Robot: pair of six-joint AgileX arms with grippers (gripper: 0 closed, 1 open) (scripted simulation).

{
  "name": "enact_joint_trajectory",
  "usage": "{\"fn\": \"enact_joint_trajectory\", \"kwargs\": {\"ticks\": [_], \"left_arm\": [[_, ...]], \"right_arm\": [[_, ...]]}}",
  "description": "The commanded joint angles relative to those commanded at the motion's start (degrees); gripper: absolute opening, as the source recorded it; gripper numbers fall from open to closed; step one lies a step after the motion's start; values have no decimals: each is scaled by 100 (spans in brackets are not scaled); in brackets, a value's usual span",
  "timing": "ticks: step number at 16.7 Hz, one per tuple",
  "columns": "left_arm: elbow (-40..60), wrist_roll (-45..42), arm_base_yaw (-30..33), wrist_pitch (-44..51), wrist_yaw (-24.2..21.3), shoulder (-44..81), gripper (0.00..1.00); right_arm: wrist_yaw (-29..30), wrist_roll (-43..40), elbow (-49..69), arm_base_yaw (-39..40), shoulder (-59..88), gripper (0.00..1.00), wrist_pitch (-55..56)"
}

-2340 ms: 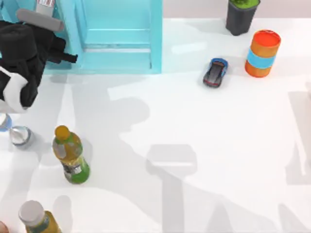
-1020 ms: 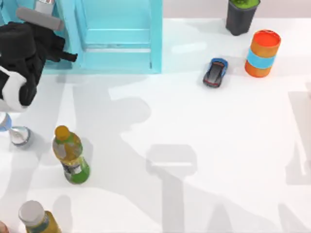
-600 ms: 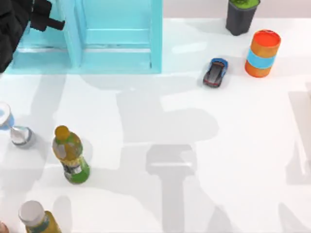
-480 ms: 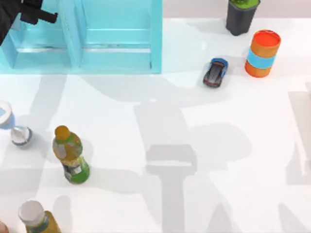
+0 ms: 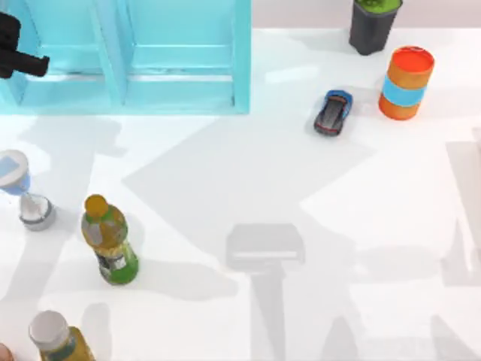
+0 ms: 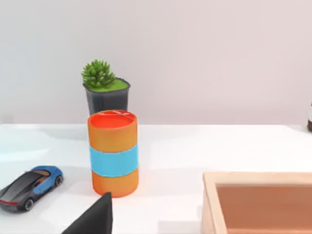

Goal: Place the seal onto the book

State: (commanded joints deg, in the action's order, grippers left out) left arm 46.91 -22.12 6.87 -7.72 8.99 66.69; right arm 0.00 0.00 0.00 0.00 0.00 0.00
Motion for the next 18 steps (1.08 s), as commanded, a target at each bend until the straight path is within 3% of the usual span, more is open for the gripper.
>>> {"fn": "enact_joint_trajectory", "kwargs": {"ticks": [11,14,18], "left_arm": [[-308,379,168,25,185,-233,0],[-192,1248,580,20,559,-11,0],[36,3092,1416,40,1319,471,0]], "right_arm": [[0,0,0,0,0,100,0],[0,0,0,0,0,100,0],[0,0,0,0,0,100,0]]}}
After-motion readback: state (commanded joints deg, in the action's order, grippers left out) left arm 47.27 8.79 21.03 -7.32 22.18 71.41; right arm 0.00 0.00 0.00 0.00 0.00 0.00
